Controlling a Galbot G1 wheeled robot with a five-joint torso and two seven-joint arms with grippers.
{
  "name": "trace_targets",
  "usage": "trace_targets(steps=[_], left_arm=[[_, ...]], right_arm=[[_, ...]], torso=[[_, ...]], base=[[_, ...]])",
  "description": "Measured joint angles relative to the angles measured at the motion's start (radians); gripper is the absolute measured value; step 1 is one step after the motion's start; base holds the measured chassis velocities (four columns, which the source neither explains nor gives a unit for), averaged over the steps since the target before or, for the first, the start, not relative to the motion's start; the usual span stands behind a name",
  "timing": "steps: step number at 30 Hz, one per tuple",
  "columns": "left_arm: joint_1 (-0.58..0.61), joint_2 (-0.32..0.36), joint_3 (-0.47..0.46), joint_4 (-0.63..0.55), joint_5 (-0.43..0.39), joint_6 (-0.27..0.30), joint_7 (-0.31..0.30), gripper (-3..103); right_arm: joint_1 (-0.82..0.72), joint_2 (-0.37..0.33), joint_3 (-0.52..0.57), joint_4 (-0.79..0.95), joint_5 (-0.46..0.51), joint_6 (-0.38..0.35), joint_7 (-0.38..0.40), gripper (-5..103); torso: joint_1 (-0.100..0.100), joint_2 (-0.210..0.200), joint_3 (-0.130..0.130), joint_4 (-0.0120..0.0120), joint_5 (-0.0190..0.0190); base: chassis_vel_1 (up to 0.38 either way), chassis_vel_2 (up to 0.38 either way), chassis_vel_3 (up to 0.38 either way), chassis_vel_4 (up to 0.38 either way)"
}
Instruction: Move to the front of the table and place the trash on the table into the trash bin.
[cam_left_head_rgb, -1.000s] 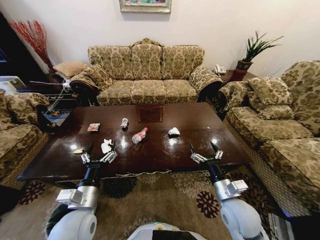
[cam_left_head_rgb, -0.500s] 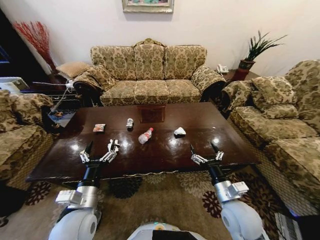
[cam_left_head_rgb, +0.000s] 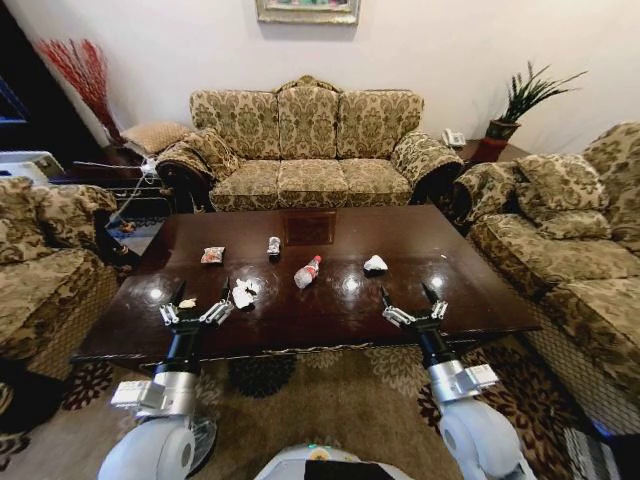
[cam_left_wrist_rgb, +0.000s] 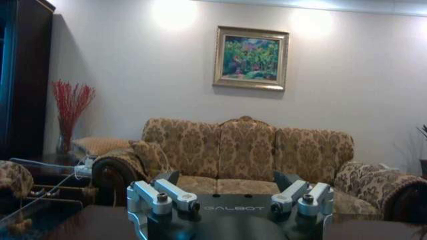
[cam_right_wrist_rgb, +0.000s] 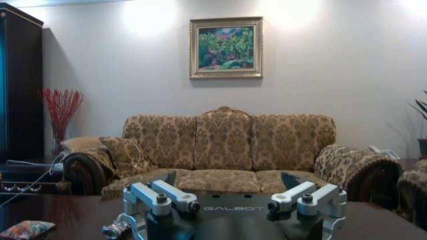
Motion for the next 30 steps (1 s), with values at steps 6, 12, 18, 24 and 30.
trace_targets(steps=[6,12,18,24,30], left_arm=[[0.000,0.000,-0.001,0.004,-0.002,0.000,-0.003,97],[-0.001,0.000,-0.001,0.008,-0.002,0.001,-0.003,97],[-0.002,0.000,-0.003,0.012,-0.006,0.002,-0.005,97],[0.001,0.000,-0.007,0.014,-0.021,0.002,-0.007,96],[0.003,0.000,-0.015,0.023,-0.038,0.003,-0.014,97]], right_arm=[[-0.001,0.003,0.000,-0.010,-0.001,0.018,-0.001,100],[-0.001,0.003,0.001,-0.015,-0.001,0.026,-0.005,100],[-0.007,0.006,0.001,-0.023,-0.003,0.049,-0.007,100],[-0.014,0.007,0.002,-0.037,-0.015,0.078,-0.010,100],[-0.023,0.011,0.003,-0.037,-0.029,0.096,-0.023,100]], torso=[[0.000,0.000,0.000,0.0000,-0.0001],[0.000,0.000,0.000,0.0000,0.0000],[0.000,0.000,0.000,0.0000,-0.0003],[-0.001,0.000,-0.001,0.0000,0.0002],[0.000,0.000,0.000,0.0000,0.0001]], base=[[0.000,0.000,0.000,0.000],[0.087,-0.074,-0.100,0.092],[0.208,-0.192,-0.217,0.188],[0.224,-0.214,-0.204,0.210],[0.045,-0.045,-0.039,0.047]])
